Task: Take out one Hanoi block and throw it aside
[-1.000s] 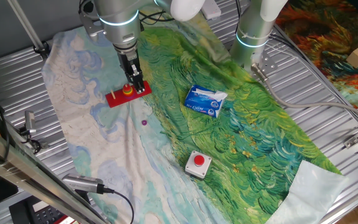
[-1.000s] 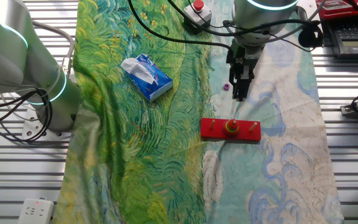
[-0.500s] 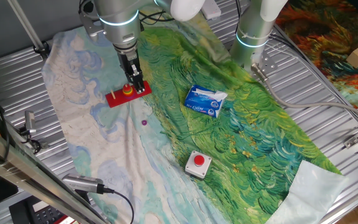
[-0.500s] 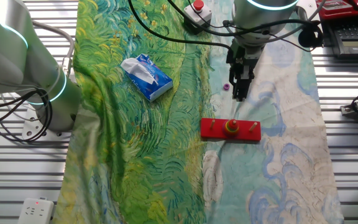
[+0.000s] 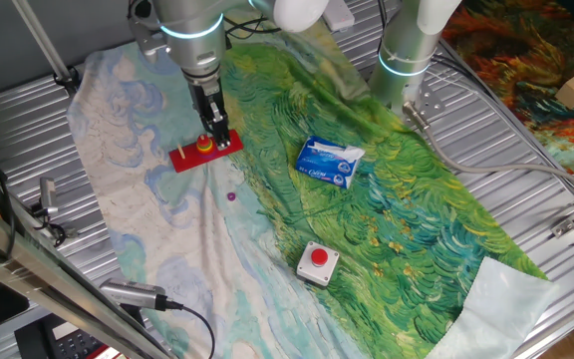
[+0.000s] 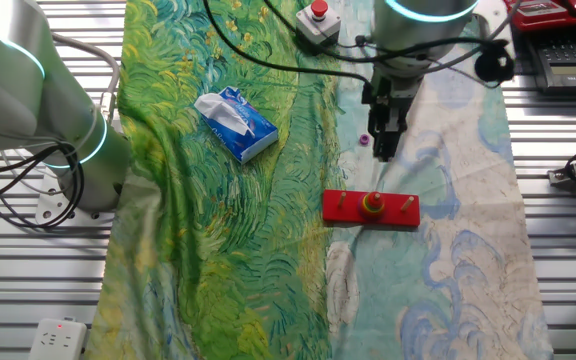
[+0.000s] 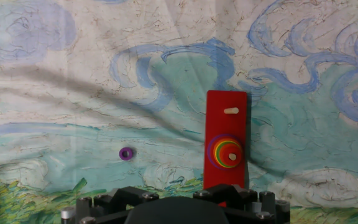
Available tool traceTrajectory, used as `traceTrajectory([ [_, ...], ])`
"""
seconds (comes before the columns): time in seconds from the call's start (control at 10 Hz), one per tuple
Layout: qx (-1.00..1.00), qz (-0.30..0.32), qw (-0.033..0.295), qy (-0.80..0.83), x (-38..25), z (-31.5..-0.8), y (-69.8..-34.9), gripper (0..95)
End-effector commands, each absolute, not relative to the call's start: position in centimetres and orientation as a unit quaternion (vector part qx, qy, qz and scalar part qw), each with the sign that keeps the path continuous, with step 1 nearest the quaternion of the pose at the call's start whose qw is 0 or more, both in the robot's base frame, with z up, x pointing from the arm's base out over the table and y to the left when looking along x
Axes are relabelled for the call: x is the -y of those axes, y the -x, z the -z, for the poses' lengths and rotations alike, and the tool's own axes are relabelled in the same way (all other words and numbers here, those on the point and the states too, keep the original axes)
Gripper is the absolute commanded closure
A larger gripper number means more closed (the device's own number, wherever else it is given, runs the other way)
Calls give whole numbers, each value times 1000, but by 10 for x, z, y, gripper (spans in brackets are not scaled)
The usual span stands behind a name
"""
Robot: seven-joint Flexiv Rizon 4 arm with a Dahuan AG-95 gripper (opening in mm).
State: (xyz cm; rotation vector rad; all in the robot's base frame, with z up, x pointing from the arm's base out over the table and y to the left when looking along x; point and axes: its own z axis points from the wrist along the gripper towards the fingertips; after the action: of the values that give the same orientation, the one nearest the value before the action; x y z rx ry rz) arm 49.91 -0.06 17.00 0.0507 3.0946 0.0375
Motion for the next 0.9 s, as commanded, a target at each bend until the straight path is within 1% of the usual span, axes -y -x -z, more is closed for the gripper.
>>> traceTrajectory([
  [0.1,-1000,-13,22,-16,0,-170,-500,950],
  [0.9,-1000,-12,20,-8,0,-172,-500,950],
])
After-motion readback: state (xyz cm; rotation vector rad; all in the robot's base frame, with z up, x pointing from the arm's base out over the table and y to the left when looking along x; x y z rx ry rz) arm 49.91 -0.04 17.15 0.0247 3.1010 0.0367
